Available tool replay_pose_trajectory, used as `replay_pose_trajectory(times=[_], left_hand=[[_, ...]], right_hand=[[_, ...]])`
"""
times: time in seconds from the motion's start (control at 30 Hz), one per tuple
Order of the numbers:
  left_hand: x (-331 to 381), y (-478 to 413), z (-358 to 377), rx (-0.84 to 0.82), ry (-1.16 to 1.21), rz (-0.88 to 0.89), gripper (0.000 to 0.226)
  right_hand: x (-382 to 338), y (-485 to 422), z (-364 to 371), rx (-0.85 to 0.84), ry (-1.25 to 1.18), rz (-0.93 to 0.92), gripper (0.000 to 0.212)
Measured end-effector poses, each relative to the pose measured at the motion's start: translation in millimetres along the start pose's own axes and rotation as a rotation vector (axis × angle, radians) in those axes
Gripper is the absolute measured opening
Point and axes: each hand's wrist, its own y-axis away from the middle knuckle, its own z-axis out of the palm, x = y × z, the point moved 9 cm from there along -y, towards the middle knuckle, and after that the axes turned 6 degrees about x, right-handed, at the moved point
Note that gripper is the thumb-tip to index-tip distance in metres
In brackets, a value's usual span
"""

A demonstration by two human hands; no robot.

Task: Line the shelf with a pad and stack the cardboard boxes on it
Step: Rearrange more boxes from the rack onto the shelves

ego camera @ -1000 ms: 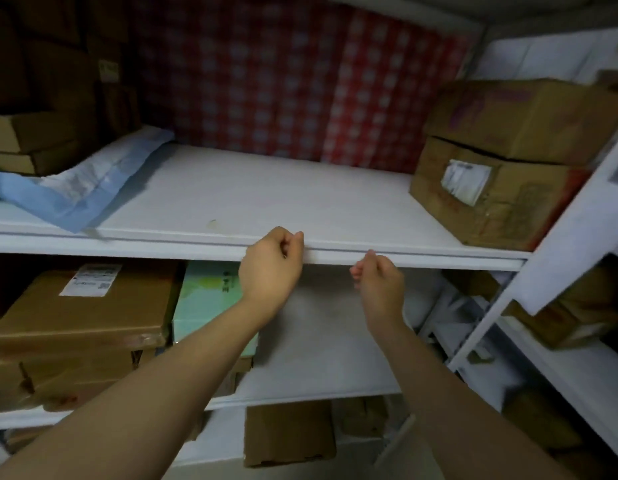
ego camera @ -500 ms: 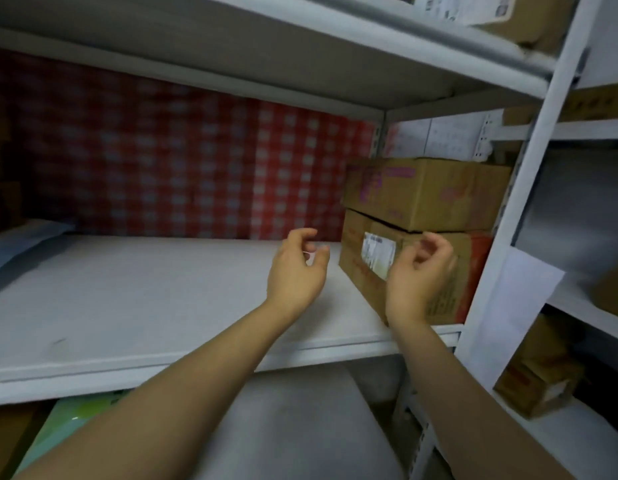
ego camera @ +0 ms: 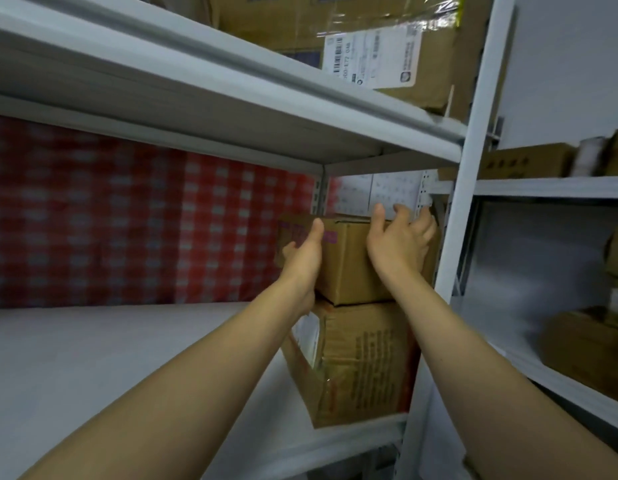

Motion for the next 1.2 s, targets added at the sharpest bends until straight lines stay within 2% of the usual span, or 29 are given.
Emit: replay_pose_trajectory(times=[0.1, 0.23, 0.37, 0.43, 0.5, 0.57, 0.67, 0.8, 0.93, 1.07, 1.2], left_hand=[[5, -12, 5, 0.028, 0.004, 0.004, 0.118], [-6, -31, 5, -0.002, 0.007, -0.024, 0.128], [-16, -59, -9, -0.007, 0.061, -0.039, 0.136], [-5, -47, -22, 0.014, 0.082, -0.013, 0.119], [14, -22, -35, 0.047, 0.119, 0.022, 0.086], [22, -15, -52, 0.076, 0.136, 0.042, 0.071], [25, -5, -68, 0.076, 0.097, 0.089, 0.067], [33, 22, -113, 0.24, 0.105, 0.203, 0.042], [43, 60, -166, 0.338, 0.15, 0.249, 0.038], [51, 113, -218, 0.395, 0.099, 0.348, 0.037], [40, 168, -279, 0.461, 0.092, 0.388, 0.025]], right_hand=[[9, -20, 5, -0.051, 0.051, 0.042, 0.066], [21, -30, 11, -0.097, 0.172, 0.129, 0.08], [-3, -24, 13, -0.161, 0.085, 0.078, 0.073], [-15, -18, 14, -0.166, 0.049, 0.027, 0.069], [-18, -11, 13, -0.109, 0.026, 0.005, 0.063], [-9, -3, 19, -0.102, -0.078, 0.108, 0.063], [-1, 16, 35, -0.163, -0.244, 0.28, 0.066], [-26, 43, 20, -0.085, -0.358, 0.246, 0.04], [-74, 86, 2, -0.028, -0.513, 0.154, 0.03], [-106, 152, -10, 0.036, -0.576, 0.195, 0.019], [-129, 229, -31, 0.046, -0.613, 0.222, 0.011]])
